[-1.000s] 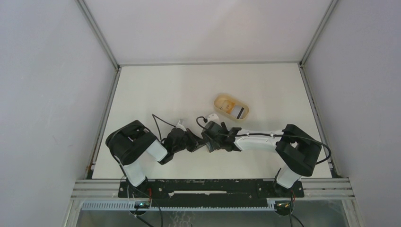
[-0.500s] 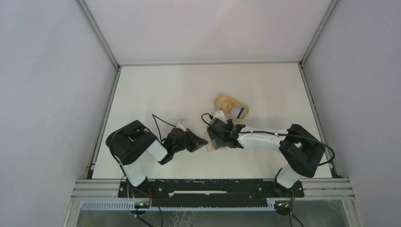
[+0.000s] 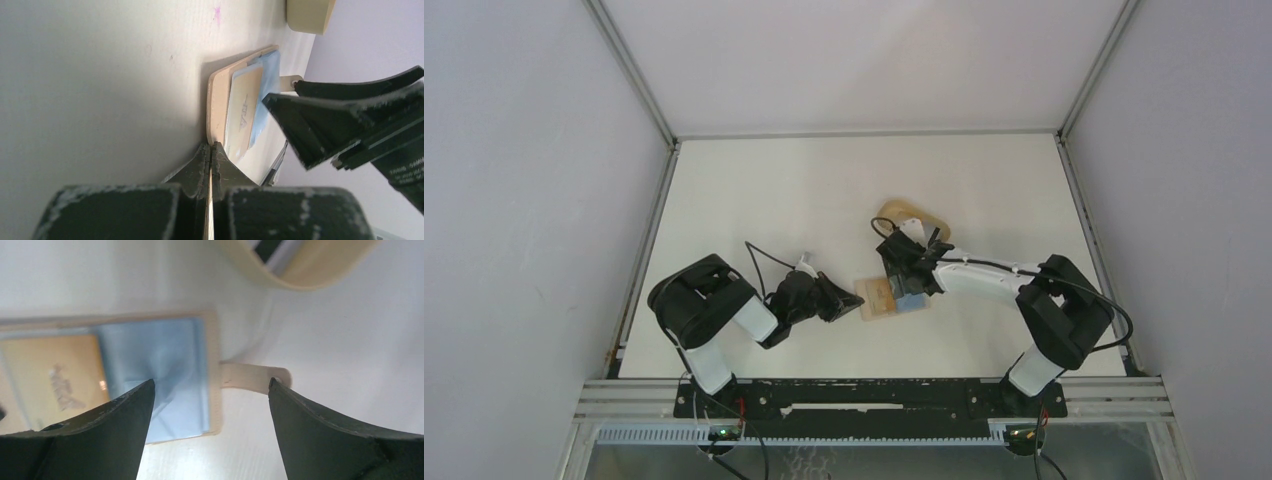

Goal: Take the credit cards out of the card holder

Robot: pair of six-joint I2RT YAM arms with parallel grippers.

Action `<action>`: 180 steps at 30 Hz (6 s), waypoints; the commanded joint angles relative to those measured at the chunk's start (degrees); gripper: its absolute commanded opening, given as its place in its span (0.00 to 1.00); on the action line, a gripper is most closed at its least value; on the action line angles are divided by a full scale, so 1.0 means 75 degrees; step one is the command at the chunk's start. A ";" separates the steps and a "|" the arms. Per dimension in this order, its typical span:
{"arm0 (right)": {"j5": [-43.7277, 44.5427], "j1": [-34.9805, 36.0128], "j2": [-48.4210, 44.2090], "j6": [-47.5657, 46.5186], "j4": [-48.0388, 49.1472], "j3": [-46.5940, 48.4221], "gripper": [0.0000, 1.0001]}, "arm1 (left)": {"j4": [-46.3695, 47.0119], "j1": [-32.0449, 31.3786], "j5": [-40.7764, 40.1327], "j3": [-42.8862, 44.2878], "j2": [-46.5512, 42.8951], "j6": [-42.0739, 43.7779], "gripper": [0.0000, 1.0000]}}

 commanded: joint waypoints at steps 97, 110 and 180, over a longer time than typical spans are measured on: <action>-0.9082 -0.1914 0.0294 0.2206 0.6531 -0.2686 0.75 | -0.1939 -0.0022 -0.0284 -0.0404 0.0327 0.0542 0.00; -0.8833 -0.2888 0.0213 0.1228 0.5431 -0.2935 0.56 | -0.1916 -0.0022 -0.0284 -0.0410 0.0330 0.0529 0.00; -0.7191 -0.5053 -0.0680 0.2511 0.3699 0.0019 0.00 | -0.3293 -0.0307 -0.1210 -0.0295 -0.1227 0.1416 0.00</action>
